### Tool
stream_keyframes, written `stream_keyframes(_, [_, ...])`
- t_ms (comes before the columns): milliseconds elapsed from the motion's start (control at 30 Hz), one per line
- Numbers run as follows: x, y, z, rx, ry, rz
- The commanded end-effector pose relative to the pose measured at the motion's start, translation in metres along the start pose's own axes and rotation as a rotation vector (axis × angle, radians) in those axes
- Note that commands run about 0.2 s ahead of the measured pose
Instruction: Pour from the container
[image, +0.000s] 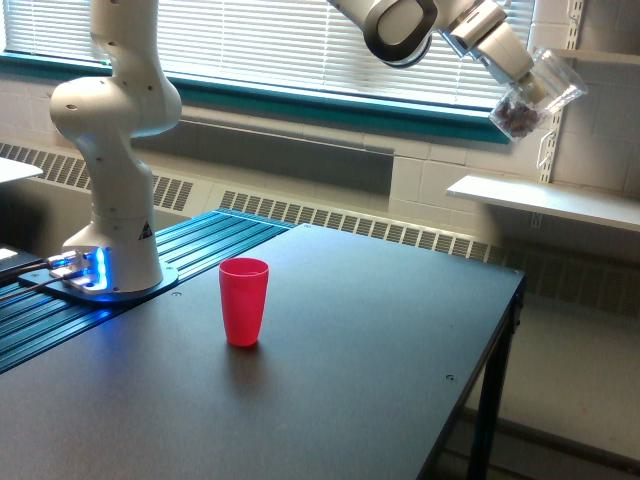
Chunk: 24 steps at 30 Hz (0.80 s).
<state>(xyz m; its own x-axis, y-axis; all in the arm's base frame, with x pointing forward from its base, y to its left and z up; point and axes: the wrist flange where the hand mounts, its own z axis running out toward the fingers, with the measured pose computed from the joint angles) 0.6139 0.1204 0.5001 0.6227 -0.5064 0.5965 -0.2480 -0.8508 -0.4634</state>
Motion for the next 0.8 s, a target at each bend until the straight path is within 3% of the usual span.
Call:
stream_keyframes(33, [-0.022,-0.024,0.001,0.026,-0.052,-0.018])
stream_keyframes(67, [-0.024,-0.023,0.001,0.027,-0.057,-0.014])
stream_keyframes(133, [-0.027,-0.018,0.002,-0.014,-0.075,-0.016])
stream_keyframes(233, [-0.033,-0.016,0.001,-0.015,-0.096,0.019])
stream_keyframes(300, [-0.040,-0.010,0.002,-0.053,-0.118,0.019])
stream_keyframes(500, [-0.059,0.005,-0.003,-0.104,-0.148,0.103])
stream_keyframes(800, [-0.080,0.032,-0.028,-0.157,-0.152,0.208])
